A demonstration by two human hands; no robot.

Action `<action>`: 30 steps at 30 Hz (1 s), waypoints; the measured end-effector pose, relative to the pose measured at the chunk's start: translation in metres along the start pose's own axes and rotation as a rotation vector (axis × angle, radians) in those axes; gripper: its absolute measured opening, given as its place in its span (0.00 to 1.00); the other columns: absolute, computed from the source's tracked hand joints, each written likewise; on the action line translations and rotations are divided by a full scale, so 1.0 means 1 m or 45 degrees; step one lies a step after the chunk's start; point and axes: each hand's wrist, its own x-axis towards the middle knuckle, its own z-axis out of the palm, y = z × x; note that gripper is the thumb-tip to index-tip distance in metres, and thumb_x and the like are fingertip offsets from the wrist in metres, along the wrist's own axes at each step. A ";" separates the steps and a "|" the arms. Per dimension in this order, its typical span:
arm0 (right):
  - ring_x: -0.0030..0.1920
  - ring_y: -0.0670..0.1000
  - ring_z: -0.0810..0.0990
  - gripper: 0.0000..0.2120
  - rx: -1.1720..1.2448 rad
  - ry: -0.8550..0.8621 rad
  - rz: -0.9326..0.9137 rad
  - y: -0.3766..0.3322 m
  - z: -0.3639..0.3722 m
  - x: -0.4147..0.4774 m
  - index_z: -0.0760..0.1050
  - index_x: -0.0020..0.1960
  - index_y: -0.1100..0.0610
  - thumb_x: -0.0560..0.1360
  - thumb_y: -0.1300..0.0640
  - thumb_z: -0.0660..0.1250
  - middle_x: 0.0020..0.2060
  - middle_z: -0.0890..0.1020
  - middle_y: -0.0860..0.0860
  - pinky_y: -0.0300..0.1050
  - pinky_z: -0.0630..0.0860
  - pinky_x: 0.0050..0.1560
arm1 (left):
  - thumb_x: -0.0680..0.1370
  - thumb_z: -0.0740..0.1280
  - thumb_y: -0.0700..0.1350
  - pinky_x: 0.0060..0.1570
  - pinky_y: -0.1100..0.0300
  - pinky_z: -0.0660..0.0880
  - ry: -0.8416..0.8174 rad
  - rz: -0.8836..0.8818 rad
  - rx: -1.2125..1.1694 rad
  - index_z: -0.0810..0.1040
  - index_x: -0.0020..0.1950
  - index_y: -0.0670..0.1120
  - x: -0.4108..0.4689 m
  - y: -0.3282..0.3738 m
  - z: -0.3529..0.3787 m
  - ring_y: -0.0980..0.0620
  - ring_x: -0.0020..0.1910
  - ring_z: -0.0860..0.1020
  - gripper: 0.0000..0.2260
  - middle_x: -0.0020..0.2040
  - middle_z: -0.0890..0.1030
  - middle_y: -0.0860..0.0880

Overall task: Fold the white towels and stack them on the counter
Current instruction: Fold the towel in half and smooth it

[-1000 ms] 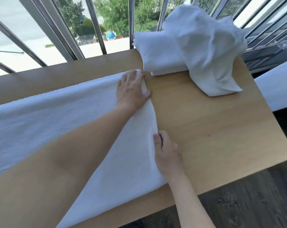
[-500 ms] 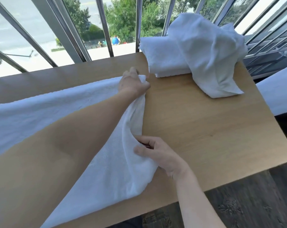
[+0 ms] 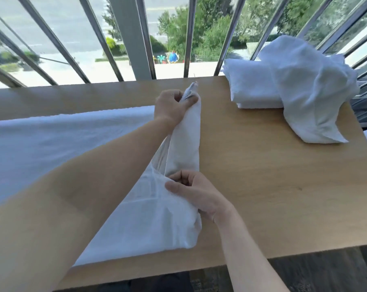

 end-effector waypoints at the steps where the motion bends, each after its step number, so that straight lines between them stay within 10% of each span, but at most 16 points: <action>1: 0.48 0.53 0.84 0.11 0.015 -0.030 0.006 -0.002 0.010 0.003 0.83 0.49 0.53 0.70 0.49 0.77 0.52 0.84 0.59 0.49 0.81 0.52 | 0.73 0.73 0.59 0.26 0.63 0.58 0.019 0.003 -0.034 0.68 0.27 0.49 -0.002 -0.002 -0.015 0.59 0.24 0.62 0.23 0.23 0.64 0.57; 7: 0.54 0.56 0.83 0.13 0.077 -0.220 0.029 -0.004 0.081 0.023 0.80 0.58 0.61 0.77 0.55 0.72 0.56 0.83 0.59 0.49 0.80 0.55 | 0.77 0.71 0.55 0.36 0.54 0.74 0.015 -0.092 -0.344 0.85 0.39 0.48 -0.019 -0.029 -0.118 0.55 0.34 0.75 0.13 0.35 0.80 0.54; 16: 0.49 0.52 0.83 0.10 0.005 -0.463 0.069 -0.018 0.207 0.041 0.82 0.55 0.59 0.76 0.57 0.71 0.50 0.84 0.54 0.44 0.81 0.48 | 0.79 0.71 0.43 0.40 0.58 0.80 -0.068 -0.084 -0.832 0.83 0.48 0.40 -0.051 -0.066 -0.293 0.52 0.38 0.82 0.06 0.39 0.85 0.49; 24: 0.46 0.50 0.83 0.06 -0.030 -0.676 0.062 -0.033 0.367 0.092 0.81 0.53 0.57 0.76 0.58 0.70 0.48 0.83 0.53 0.42 0.81 0.47 | 0.79 0.71 0.45 0.40 0.60 0.80 0.042 -0.046 -0.819 0.84 0.54 0.40 -0.053 -0.126 -0.454 0.52 0.40 0.84 0.09 0.42 0.86 0.49; 30: 0.45 0.50 0.82 0.04 -0.095 -0.470 0.187 0.018 0.448 0.150 0.83 0.48 0.52 0.73 0.56 0.75 0.45 0.82 0.52 0.43 0.79 0.47 | 0.79 0.71 0.49 0.58 0.52 0.79 0.220 -0.331 -0.604 0.83 0.61 0.42 -0.036 -0.240 -0.501 0.49 0.51 0.82 0.15 0.55 0.84 0.43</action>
